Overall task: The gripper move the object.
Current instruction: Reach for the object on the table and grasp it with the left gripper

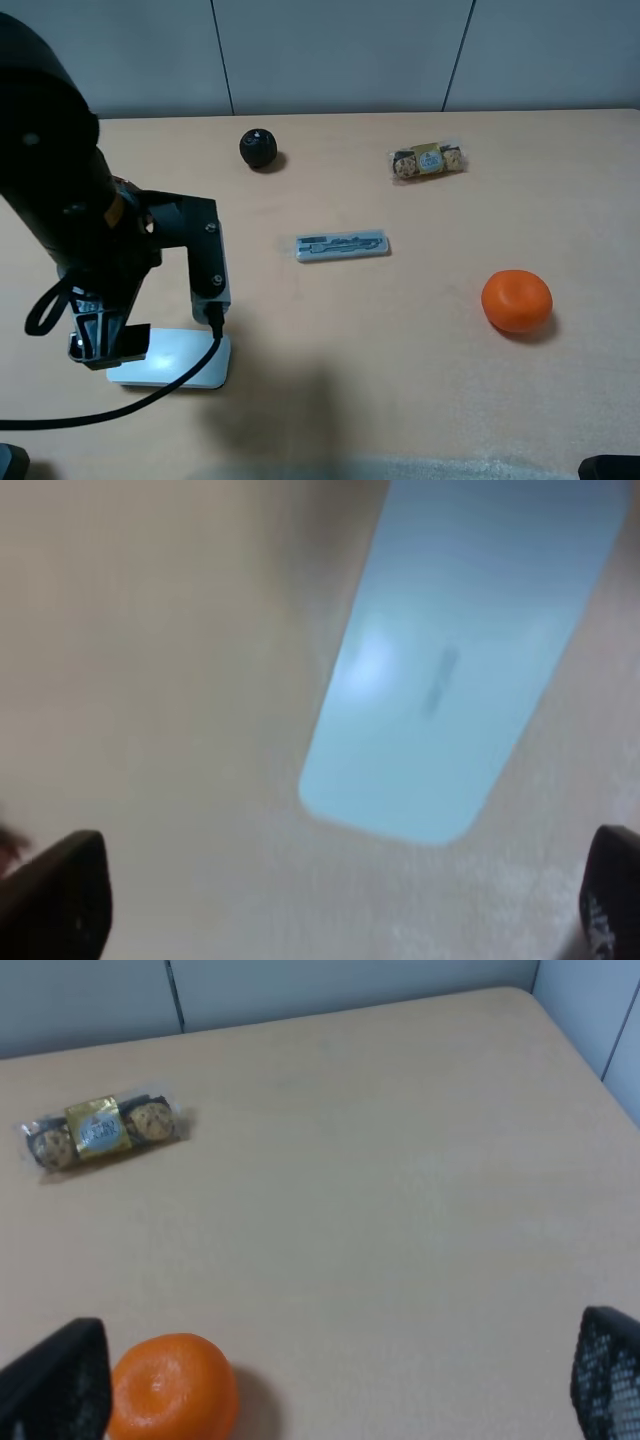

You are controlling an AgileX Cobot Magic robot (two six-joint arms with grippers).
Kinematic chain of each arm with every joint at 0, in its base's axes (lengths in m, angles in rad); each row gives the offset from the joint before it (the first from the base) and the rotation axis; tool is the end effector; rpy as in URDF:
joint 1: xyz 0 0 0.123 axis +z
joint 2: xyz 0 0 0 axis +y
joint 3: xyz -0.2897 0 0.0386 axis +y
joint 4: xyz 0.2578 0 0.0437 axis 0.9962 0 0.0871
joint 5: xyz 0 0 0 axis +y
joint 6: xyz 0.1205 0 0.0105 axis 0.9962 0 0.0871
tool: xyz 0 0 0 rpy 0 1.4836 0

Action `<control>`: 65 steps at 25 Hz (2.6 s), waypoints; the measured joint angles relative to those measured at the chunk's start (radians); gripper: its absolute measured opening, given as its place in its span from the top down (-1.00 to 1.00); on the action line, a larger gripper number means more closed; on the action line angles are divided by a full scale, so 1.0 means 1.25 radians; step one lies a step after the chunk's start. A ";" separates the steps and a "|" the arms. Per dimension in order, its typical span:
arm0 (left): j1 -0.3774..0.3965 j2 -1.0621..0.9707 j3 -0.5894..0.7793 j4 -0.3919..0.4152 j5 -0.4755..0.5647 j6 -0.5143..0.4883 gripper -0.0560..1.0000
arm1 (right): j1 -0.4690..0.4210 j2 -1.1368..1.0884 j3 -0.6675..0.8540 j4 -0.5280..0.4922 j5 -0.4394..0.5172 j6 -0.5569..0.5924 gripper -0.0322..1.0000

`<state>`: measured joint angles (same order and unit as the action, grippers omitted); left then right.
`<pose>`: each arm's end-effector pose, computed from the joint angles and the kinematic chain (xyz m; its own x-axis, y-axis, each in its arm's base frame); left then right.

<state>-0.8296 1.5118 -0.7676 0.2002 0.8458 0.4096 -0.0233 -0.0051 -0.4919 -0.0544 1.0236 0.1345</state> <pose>0.1821 -0.1722 0.1527 -0.2031 0.9791 0.0100 0.9657 0.1986 0.1673 0.0251 -0.0062 0.2701 -0.4154 0.1156 -0.9023 0.1099 0.9910 0.0763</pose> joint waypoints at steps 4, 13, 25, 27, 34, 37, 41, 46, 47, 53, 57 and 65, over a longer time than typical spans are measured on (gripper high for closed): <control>-0.034 0.039 -0.013 -0.004 -0.011 0.015 -0.89 | 0.000 0.000 0.000 0.000 0.000 0.000 -0.41; -0.067 0.045 -0.007 -0.022 -0.023 0.037 -0.89 | 0.000 0.000 0.000 0.000 -0.001 0.000 -0.41; -0.067 0.045 0.043 -0.023 -0.109 0.046 -0.89 | 0.000 0.000 0.000 0.000 -0.001 0.000 -0.41; -0.067 0.053 0.043 -0.019 -0.112 0.046 -0.89 | 0.000 0.000 0.000 0.000 -0.001 0.000 -0.41; -0.067 0.129 0.043 -0.019 -0.171 0.057 -0.89 | 0.000 0.000 0.000 0.000 0.000 0.000 -0.41; -0.067 0.158 0.043 -0.020 -0.192 0.059 -0.89 | 0.000 0.000 0.000 0.000 0.000 0.000 -0.41; -0.067 0.181 0.043 -0.020 -0.210 0.066 -0.89 | 0.000 0.000 0.000 0.000 0.000 0.000 -0.41; -0.064 0.205 0.043 -0.020 -0.218 0.072 -0.89 | 0.000 0.000 0.000 0.000 0.000 0.000 -0.41; -0.064 0.211 0.043 -0.020 -0.220 0.072 -0.89 | 0.000 0.000 0.000 0.000 0.000 0.000 -0.41; -0.060 0.243 0.043 -0.020 -0.250 0.076 -0.89 | 0.000 0.000 0.000 0.000 0.000 0.000 -0.41; -0.059 0.272 0.042 -0.020 -0.269 0.076 -0.88 | 0.000 0.000 0.000 0.000 -0.001 0.000 -0.41; -0.058 0.276 0.042 -0.017 -0.269 0.077 -0.67 | 0.000 0.000 0.000 0.000 -0.001 0.000 -0.41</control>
<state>-0.9020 1.8567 -0.7145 0.1786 0.5098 0.5060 -0.0233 -0.0051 -0.4919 -0.0541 1.0226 0.1345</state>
